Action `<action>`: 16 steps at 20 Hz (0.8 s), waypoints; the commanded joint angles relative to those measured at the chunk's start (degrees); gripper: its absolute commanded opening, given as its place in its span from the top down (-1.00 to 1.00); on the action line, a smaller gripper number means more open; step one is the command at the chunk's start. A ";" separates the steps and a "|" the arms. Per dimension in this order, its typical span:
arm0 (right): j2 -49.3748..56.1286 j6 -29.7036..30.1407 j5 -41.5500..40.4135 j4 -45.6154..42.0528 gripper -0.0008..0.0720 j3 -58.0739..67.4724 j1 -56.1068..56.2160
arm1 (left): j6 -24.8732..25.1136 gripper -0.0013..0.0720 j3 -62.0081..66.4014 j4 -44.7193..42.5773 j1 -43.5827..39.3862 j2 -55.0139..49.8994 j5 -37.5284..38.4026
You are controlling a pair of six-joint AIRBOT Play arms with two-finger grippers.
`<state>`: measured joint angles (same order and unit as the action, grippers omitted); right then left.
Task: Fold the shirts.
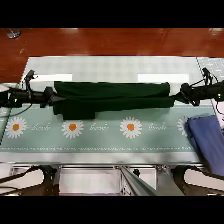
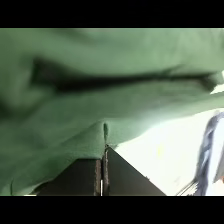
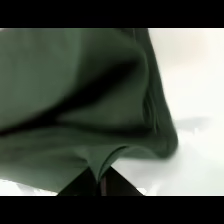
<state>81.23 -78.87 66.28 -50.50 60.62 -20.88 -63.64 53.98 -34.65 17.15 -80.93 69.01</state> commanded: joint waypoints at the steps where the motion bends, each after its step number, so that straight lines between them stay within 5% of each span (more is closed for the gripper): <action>1: 6.03 1.33 -1.31 2.56 0.89 5.68 0.04 | -4.07 0.89 10.23 0.68 -0.70 -9.60 -1.09; 8: 11.47 0.68 -12.79 8.04 0.89 8.31 3.39 | -7.69 0.89 25.03 1.25 -3.61 -21.14 -2.45; 16: 18.62 -2.64 -12.33 9.05 0.89 15.93 6.10 | -8.24 0.88 26.10 1.22 -3.61 -23.28 -3.04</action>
<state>97.45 -79.31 54.87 -42.11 73.97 -16.12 -71.61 79.55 -33.47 13.61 -103.44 65.71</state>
